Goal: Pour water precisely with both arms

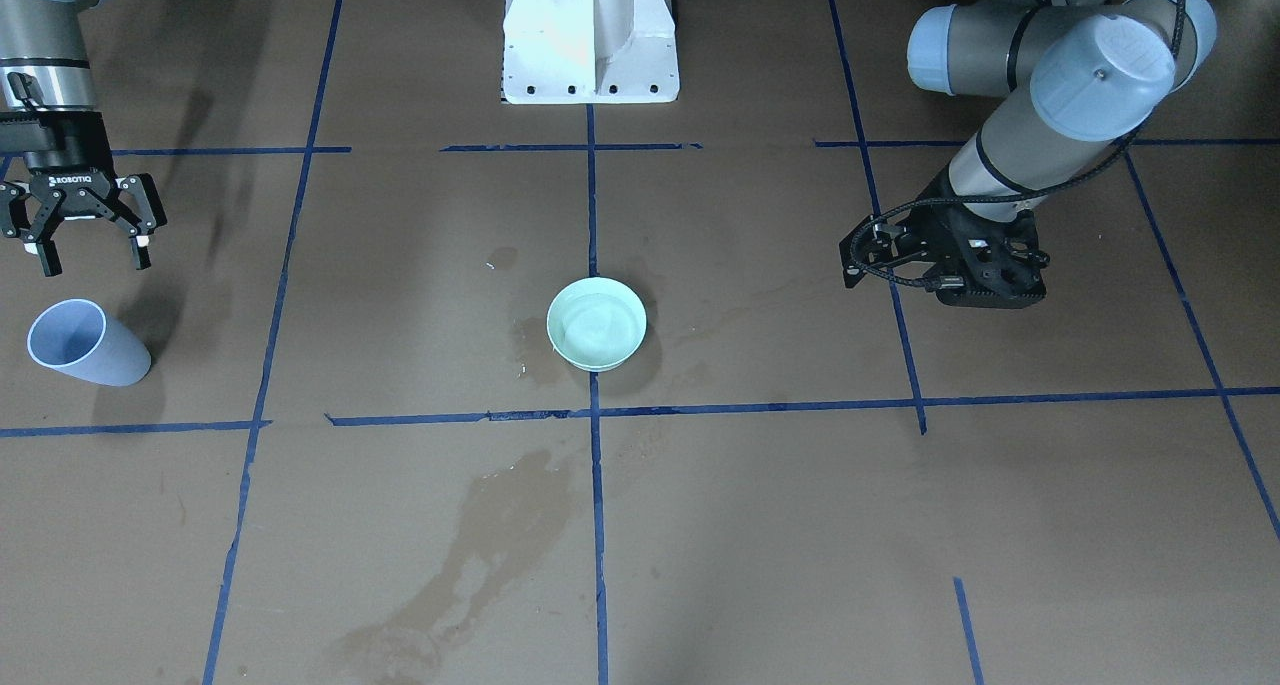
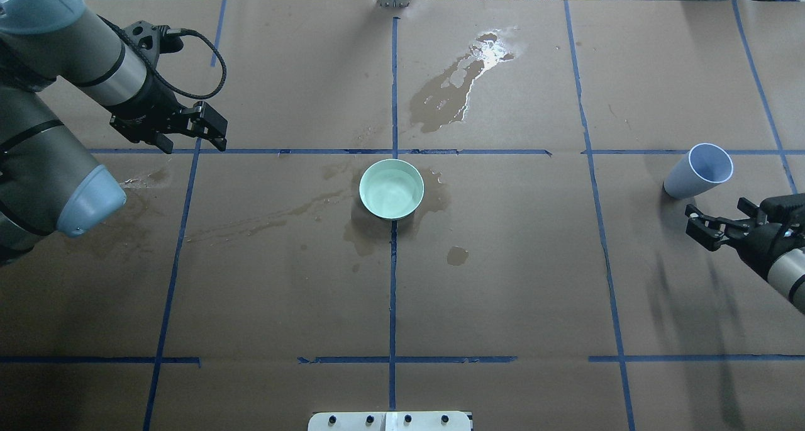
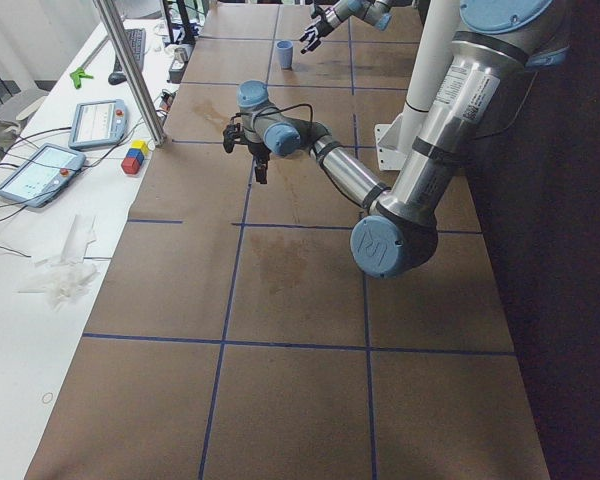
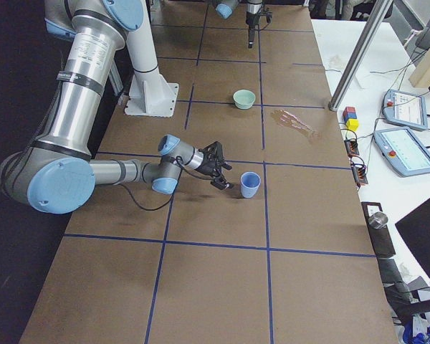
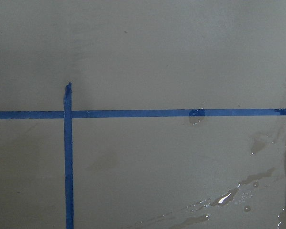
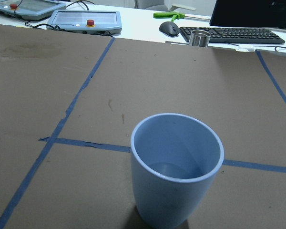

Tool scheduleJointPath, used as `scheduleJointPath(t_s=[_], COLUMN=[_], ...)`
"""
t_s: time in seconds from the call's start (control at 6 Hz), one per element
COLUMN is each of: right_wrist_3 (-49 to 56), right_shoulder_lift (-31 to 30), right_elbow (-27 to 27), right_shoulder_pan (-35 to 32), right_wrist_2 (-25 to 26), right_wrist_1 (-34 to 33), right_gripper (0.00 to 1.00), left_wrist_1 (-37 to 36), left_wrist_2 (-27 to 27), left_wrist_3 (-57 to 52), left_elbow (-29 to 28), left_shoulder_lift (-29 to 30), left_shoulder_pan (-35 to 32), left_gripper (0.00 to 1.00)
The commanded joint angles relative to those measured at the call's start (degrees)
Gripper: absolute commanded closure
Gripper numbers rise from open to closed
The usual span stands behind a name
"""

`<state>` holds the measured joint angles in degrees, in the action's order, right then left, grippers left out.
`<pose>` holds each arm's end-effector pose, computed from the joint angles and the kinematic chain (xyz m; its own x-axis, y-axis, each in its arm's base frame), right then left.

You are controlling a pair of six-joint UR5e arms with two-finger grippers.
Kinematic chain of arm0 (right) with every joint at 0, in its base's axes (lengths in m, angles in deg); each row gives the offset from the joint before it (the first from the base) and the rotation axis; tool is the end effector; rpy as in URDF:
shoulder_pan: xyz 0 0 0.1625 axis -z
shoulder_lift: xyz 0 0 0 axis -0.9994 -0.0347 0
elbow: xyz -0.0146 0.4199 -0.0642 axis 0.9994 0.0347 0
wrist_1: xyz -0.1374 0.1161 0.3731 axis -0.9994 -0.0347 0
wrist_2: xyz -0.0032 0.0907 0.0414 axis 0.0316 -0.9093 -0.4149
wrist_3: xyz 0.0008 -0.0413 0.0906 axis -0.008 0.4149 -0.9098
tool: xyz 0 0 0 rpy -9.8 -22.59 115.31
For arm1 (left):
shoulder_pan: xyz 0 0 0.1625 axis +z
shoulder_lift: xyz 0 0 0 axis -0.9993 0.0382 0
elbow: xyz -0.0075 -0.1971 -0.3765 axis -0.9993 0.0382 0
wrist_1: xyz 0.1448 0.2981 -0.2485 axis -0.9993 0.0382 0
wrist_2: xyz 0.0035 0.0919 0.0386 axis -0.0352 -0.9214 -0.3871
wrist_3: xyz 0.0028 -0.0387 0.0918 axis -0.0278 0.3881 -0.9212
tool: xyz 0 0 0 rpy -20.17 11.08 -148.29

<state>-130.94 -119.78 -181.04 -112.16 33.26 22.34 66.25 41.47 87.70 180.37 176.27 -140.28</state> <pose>-0.2465 -0.3171 0.5895 0.7743 -0.0759 0.6283 -0.4686 0.5985 0.6498 0.3192 -0.5315 0.3157 0.5942 0.0060 -0.8043 0.0071 0.9999 0.0128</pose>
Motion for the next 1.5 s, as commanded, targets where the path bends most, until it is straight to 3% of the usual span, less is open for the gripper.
scheduleJointPath(t_s=[0.0,0.17,0.33,1.0,1.33], right_wrist_3=[-1.2,-0.4,0.8,2.4,4.6], right_shoulder_lift=[5.0,8.2,8.8,8.8,12.3], right_elbow=[8.2,13.1,14.2,16.0,16.8], right_shoulder_pan=[2.8,2.7,2.5,-1.8,-3.8], right_wrist_2=[7.2,7.2,7.1,6.8,6.8], right_wrist_1=[3.3,6.2,7.7,8.2,8.2], right_gripper=[0.0,0.0,0.0,0.0,0.0], left_wrist_1=[0.1,0.1,0.1,0.1,0.1], left_wrist_2=[0.0,0.0,0.0,0.0,0.0], left_wrist_3=[0.9,0.8,0.9,0.8,0.9], left_elbow=[0.0,0.0,0.0,-0.1,-0.1], left_shoulder_lift=[0.0,0.0,0.0,0.0,0.0], left_shoulder_pan=[0.1,0.1,0.1,0.1,0.1], left_gripper=[0.0,0.0,0.0,0.0,0.0])
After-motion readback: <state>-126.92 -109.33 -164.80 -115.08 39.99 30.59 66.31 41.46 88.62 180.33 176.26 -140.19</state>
